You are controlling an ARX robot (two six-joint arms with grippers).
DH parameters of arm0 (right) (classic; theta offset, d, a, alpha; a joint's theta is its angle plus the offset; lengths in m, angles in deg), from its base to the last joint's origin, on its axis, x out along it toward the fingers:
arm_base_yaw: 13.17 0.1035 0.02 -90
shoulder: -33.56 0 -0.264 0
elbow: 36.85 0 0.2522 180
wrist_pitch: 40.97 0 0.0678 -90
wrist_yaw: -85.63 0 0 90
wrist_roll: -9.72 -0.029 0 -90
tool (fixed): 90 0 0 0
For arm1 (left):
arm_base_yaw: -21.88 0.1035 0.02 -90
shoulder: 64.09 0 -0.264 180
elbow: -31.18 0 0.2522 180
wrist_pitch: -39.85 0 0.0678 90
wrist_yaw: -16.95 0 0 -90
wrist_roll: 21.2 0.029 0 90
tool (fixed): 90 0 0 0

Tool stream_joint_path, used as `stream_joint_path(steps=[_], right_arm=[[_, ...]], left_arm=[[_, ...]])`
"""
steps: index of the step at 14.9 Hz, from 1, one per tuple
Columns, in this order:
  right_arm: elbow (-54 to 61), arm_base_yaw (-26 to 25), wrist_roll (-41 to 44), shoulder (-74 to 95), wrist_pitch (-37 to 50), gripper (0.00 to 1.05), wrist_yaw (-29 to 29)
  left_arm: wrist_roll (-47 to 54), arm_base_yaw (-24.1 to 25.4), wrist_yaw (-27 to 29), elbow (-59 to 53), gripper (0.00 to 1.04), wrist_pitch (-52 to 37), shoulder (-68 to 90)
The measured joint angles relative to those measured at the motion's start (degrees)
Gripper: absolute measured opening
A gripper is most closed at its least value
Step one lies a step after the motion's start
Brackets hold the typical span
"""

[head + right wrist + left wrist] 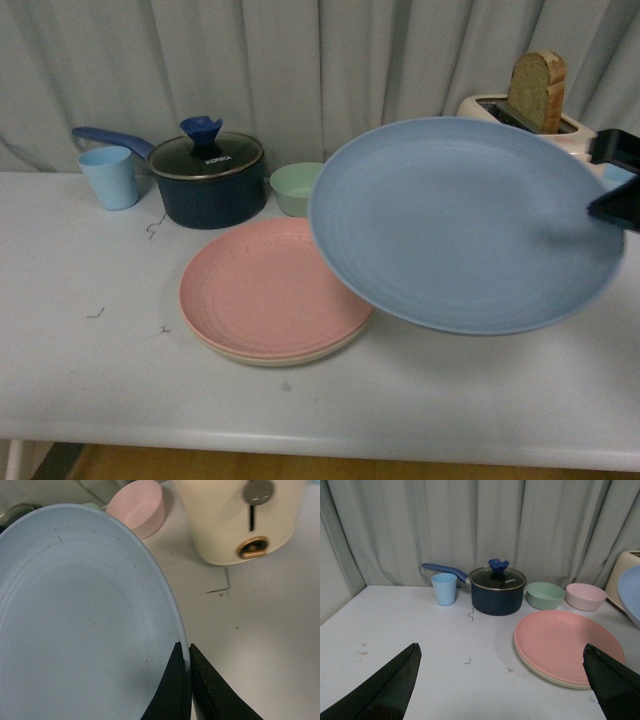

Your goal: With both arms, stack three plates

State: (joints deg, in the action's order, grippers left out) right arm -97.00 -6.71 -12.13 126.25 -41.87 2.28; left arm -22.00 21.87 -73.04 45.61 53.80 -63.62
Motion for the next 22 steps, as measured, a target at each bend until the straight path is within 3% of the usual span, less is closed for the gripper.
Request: stream_joint_path(steps=[5,11,16,22], right_arm=[[-14.3,9.0,-7.1,14.9,-5.5,0.03,-3.0],[-29.9,13.8,-10.8,28.8,-10.8,0.03,-7.0],[-33.1,16.7,-11.6,34.9,-12.0,0.03,-8.5],[-33.1,16.7,-12.4,34.5,-10.7,0.45,-9.3]], left_arm=[[0.0,0.0,0.0,0.0,0.98,0.0,0.0],[0.0,0.0,0.0,0.0,0.98,0.0,0.0],[0.0,0.0,0.0,0.0,0.98,0.0,0.0],[0.0,0.0,0.0,0.0,0.98,0.0,0.0]])
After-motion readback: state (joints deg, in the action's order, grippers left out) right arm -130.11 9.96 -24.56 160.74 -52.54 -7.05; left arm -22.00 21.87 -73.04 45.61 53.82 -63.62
